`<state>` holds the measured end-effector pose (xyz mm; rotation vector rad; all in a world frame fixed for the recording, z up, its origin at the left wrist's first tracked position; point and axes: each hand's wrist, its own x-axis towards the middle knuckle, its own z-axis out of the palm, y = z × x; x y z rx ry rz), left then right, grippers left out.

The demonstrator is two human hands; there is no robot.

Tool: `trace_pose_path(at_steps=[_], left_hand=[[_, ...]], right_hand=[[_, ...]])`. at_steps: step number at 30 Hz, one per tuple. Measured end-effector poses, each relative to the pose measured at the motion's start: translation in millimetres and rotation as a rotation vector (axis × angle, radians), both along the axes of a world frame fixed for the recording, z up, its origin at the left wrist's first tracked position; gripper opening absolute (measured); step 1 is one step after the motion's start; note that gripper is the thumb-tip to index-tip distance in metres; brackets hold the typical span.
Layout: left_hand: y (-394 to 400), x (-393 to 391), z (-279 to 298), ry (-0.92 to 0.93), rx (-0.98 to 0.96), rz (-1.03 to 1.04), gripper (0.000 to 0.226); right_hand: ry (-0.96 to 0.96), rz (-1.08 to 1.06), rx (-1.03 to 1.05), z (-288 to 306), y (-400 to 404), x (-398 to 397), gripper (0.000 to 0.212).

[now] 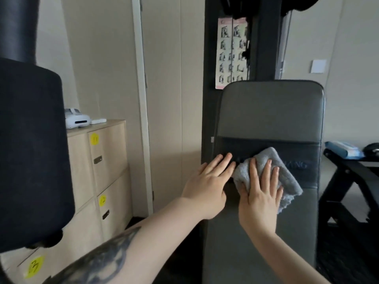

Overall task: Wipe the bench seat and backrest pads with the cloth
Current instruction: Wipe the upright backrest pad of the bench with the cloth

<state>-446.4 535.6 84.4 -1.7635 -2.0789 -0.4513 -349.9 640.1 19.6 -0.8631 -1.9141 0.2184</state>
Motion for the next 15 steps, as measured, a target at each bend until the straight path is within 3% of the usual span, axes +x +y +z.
trace_pose_path(at_steps=[7,15], left_hand=[[6.3,-8.6,-6.5,0.022,0.008,-0.023,0.076],[6.2,-12.6,2.8,0.016,-0.056,-0.058,0.072]], right_hand=[[-0.094,-0.09,0.026,8.3,-6.1,6.6,0.057],[-0.079,-0.239,0.03,4.3,-5.7,-7.7,0.073]])
